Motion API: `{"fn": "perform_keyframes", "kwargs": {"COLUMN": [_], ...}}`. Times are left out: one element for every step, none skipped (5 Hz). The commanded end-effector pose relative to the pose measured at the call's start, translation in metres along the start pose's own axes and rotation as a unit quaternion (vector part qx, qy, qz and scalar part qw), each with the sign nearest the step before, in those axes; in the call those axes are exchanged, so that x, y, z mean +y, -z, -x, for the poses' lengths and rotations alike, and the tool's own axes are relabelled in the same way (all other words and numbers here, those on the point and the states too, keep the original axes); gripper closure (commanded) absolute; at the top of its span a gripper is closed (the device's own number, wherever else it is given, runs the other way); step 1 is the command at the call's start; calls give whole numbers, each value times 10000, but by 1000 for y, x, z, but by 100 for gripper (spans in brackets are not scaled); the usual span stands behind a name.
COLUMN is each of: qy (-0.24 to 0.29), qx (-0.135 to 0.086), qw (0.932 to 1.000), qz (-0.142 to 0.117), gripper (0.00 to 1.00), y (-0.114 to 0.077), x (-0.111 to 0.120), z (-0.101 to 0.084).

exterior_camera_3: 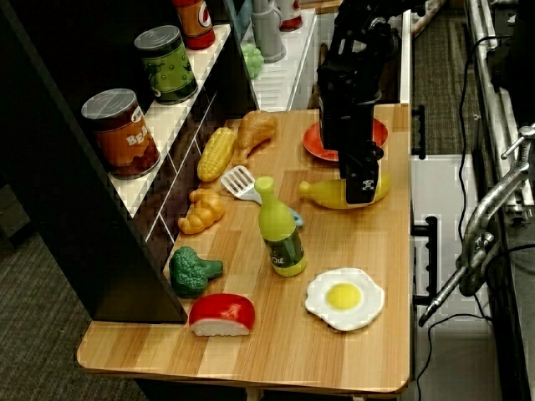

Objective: Put banana on plate

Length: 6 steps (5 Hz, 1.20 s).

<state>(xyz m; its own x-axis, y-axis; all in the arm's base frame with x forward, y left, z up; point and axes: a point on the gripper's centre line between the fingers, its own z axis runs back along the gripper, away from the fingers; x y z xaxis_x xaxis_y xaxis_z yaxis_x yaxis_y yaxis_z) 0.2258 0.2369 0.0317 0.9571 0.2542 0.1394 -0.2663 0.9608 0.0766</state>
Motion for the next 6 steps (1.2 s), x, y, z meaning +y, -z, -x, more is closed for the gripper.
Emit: {"fn": "perform_keyframes", "kwargs": {"qy": [10, 14, 39, 127, 302, 423], "qx": [-29, 64, 167, 191, 297, 385], "qw": [10000, 9999, 9995, 9987, 9976, 9967], "qz": [6, 80, 272, 461, 554, 581], "gripper": [100, 100, 100, 100, 100, 100], "y": [-19, -33, -54, -72, -74, -69], "x": [4, -1, -11, -24, -42, -57], "z": [-2, -7, -12, -9, 3, 19]}}
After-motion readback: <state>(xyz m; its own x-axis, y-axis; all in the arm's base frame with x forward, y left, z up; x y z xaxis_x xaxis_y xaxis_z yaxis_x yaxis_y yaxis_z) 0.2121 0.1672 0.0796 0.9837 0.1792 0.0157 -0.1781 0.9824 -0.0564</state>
